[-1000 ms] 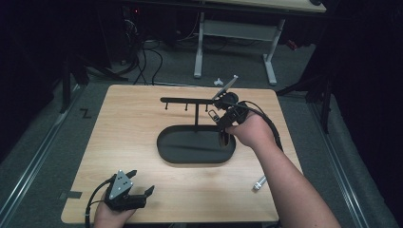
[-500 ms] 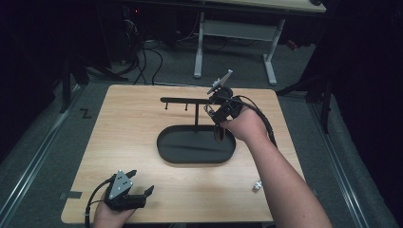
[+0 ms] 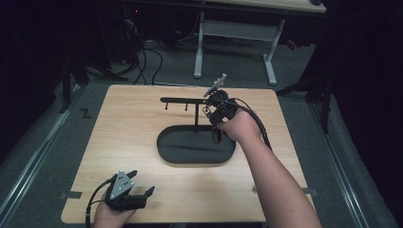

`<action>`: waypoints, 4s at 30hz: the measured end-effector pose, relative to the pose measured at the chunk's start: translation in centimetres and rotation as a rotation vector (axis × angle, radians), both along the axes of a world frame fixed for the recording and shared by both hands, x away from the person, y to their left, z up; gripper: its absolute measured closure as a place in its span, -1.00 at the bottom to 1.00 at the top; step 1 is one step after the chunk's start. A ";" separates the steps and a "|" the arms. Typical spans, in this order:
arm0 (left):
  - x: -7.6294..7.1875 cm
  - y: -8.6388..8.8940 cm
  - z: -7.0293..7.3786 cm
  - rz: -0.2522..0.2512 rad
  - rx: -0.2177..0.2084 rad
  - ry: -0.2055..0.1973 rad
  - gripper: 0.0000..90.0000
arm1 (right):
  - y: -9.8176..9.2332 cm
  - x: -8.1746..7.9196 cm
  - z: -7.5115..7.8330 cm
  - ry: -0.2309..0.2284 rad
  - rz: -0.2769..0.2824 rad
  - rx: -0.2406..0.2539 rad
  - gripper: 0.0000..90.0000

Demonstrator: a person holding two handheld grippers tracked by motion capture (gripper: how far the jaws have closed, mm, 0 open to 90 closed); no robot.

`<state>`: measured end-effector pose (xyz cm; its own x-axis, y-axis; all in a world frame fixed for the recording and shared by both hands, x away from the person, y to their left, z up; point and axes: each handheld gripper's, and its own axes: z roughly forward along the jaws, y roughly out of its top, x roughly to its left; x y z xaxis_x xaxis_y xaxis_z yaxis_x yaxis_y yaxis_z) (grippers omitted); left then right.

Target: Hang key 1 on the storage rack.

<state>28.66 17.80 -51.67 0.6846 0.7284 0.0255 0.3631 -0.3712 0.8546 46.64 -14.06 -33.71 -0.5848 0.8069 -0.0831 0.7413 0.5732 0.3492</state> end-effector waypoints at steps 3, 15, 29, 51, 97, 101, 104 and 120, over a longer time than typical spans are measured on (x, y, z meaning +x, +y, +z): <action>0.0 0.0 0.0 -0.004 0.006 0.003 -0.64 | -0.2 0.2 -0.4 -0.005 -0.002 0.002 0.79; 0.0 -0.2 -0.1 -0.010 0.009 0.008 -0.64 | 0.0 1.5 -1.2 -0.026 -0.042 0.017 0.79; 0.0 -0.1 -0.2 -0.011 0.007 0.010 -0.64 | 0.2 2.1 -2.1 -0.031 -0.042 0.003 0.76; 0.0 -0.8 -0.3 -0.023 0.019 0.014 -0.64 | -2.6 -3.3 -3.5 -0.049 -0.017 0.111 0.37; 0.2 -0.4 0.0 -0.008 -0.015 0.029 -0.63 | -15.4 -16.1 -14.4 -0.303 -0.144 0.334 0.15; 0.3 -0.4 0.0 -0.012 -0.016 0.030 -0.63 | -17.9 -16.0 -14.1 -0.325 -0.224 0.323 0.15; 0.4 -0.3 -0.1 -0.010 -0.011 0.030 -0.63 | -19.4 -15.7 -14.3 -0.329 -0.271 0.304 0.15; 0.1 -0.3 -0.2 -0.006 -0.007 0.037 -0.63 | -23.0 -13.5 -17.4 -0.206 -0.404 0.307 0.28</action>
